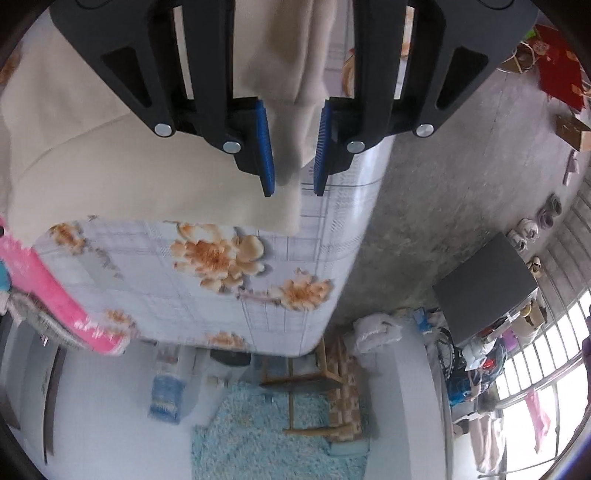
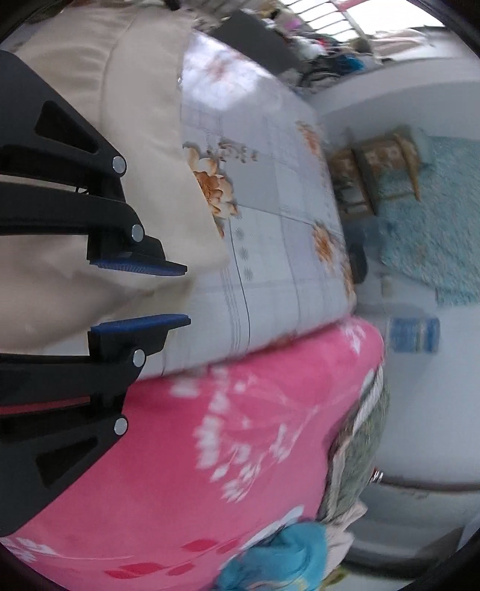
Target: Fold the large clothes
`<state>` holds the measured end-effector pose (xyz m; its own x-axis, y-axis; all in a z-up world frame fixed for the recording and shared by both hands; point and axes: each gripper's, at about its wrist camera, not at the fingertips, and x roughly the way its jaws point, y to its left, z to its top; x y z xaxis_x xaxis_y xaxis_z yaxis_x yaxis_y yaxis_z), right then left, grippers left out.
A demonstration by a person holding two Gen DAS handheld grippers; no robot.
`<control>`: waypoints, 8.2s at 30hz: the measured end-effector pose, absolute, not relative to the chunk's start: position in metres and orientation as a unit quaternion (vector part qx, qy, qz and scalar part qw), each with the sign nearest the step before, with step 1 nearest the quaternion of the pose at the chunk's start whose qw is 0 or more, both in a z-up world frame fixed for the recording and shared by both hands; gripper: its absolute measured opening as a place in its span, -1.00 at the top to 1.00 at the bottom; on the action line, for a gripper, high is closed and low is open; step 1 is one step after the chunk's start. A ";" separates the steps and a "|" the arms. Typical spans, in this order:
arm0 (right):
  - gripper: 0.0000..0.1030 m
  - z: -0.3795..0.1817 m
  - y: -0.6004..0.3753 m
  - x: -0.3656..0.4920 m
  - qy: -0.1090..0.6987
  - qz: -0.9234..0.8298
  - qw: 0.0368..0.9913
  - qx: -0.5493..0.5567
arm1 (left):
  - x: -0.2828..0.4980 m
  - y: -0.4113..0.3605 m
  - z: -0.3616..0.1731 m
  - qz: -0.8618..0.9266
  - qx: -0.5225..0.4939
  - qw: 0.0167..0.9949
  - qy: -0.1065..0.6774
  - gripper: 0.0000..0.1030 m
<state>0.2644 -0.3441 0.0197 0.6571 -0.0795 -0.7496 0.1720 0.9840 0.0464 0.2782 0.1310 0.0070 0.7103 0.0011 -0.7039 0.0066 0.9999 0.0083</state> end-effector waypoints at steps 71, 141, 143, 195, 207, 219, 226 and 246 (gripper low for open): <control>-0.88 0.047 -0.199 0.026 0.396 -0.033 0.917 0.043 | 0.056 0.019 0.044 0.005 0.033 0.912 0.408 -0.84; -0.88 0.033 -0.199 0.041 0.440 -0.020 0.896 0.052 | 0.062 0.003 0.025 0.017 0.034 0.883 0.467 -0.84; -0.88 0.033 -0.199 0.041 0.440 -0.020 0.896 0.052 | 0.062 0.003 0.025 0.016 0.034 0.883 0.467 -0.84; -0.88 0.033 -0.201 0.040 0.442 -0.020 0.895 0.050 | 0.064 -0.002 0.032 0.008 0.033 0.884 0.467 -0.84; -0.88 0.033 -0.201 0.041 0.443 -0.020 0.895 0.049 | 0.064 -0.001 0.031 0.008 0.032 0.884 0.466 -0.84; -0.88 0.031 -0.199 0.040 0.445 -0.017 0.894 0.047 | 0.064 -0.001 0.031 0.007 0.032 0.884 0.466 -0.84; -0.88 0.031 -0.199 0.040 0.445 -0.017 0.894 0.047 | 0.063 0.000 0.031 0.008 0.031 0.884 0.466 -0.84; -0.88 0.031 -0.200 0.040 0.446 -0.015 0.894 0.048 | 0.062 0.001 0.030 0.007 0.030 0.884 0.467 -0.84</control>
<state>0.0395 -0.1999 0.0306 0.6018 0.0150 -0.7985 0.0702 0.9950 0.0716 0.0620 0.0013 0.0302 0.5641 0.0400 -0.8248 0.0168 0.9981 0.0599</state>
